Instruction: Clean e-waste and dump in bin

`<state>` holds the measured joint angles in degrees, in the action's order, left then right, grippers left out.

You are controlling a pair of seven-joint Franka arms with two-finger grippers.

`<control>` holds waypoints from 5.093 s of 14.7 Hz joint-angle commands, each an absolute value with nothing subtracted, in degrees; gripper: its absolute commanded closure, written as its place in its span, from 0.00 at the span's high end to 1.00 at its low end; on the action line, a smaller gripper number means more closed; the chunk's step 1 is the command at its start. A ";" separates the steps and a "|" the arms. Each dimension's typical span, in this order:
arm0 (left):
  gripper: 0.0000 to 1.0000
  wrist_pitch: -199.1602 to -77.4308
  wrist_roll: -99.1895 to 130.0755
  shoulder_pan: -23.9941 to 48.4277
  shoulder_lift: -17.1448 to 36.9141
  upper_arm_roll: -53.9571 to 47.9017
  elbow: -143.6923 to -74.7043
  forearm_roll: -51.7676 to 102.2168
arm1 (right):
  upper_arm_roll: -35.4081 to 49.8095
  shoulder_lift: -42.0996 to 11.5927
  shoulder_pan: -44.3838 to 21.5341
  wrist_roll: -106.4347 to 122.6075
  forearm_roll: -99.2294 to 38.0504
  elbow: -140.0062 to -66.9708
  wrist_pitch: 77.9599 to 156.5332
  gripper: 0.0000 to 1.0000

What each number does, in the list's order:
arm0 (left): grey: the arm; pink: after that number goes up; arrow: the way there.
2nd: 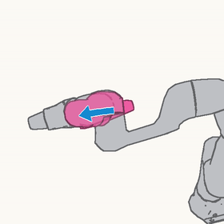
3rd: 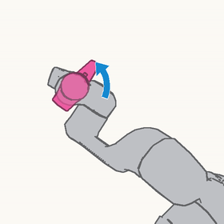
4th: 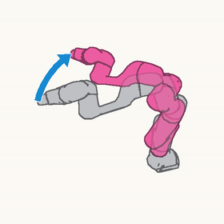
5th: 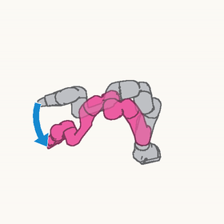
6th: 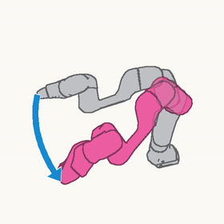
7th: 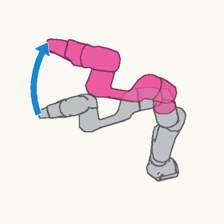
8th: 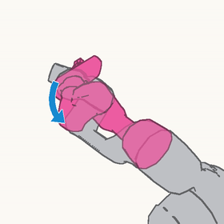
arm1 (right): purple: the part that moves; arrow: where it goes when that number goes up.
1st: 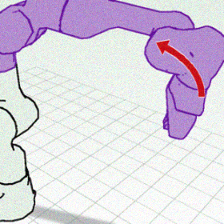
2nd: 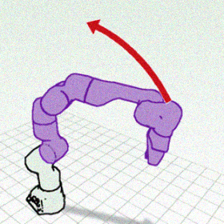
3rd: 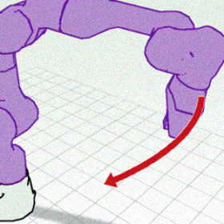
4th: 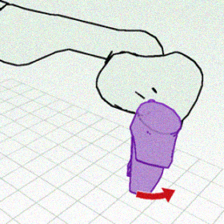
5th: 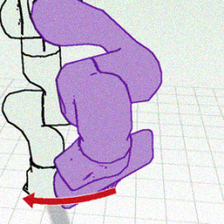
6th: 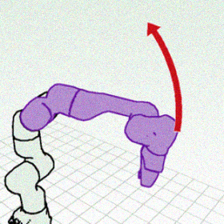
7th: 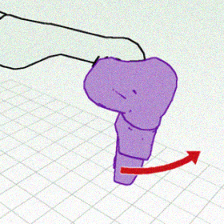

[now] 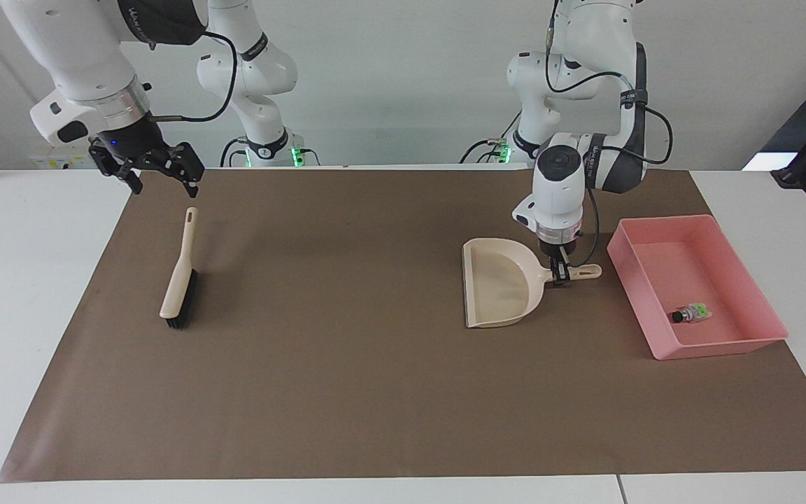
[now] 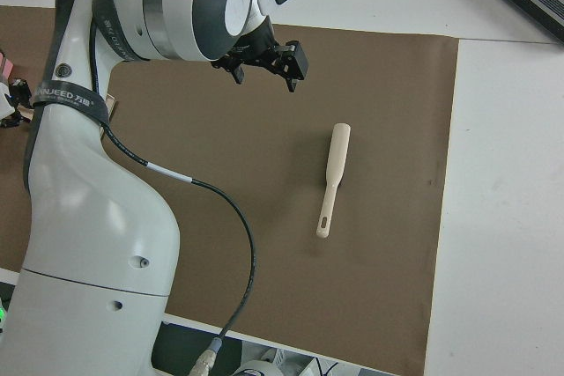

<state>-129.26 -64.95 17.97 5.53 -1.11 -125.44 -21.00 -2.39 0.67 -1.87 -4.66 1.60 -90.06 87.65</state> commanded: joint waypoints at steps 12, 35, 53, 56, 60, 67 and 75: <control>0.99 -119.71 -60.14 15.92 5.98 -0.26 -114.79 -16.63 | -2.20 1.49 -1.67 -5.27 1.32 -90.97 88.51 1.00; 0.99 -99.58 -15.59 1.85 -9.84 -0.09 -111.46 0.26 | -1.23 0.88 -2.02 -3.07 1.15 -89.74 88.59 1.00; 0.99 -82.18 -1.49 2.90 -0.18 -0.61 -86.22 1.15 | -1.32 1.14 -2.02 -3.69 1.05 -89.56 89.30 1.00; 0.99 -82.27 -2.02 2.90 -0.18 -0.62 -86.39 0.53 | -1.32 1.14 -2.02 -3.69 1.05 -89.56 89.30 1.00; 0.99 -86.20 -4.39 2.81 -2.28 -0.79 -90.07 -0.35 | -1.32 1.23 -2.02 -3.69 1.05 -89.65 89.21 1.00; 0.99 -88.07 -4.22 2.90 -3.25 -0.62 -92.02 0.00 | -1.32 1.23 -2.02 -3.69 1.05 -89.74 89.21 1.00; 0.99 -86.22 -4.48 2.29 -3.16 -0.62 -91.76 -0.35 | -1.32 1.23 -2.02 -3.69 1.05 -89.82 89.21 1.00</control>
<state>-86.76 -3.61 2.49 -1.52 -0.59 -90.21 0.62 -1.33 0.73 -2.06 -3.76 1.51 -89.53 89.18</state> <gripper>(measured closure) 0.009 0.000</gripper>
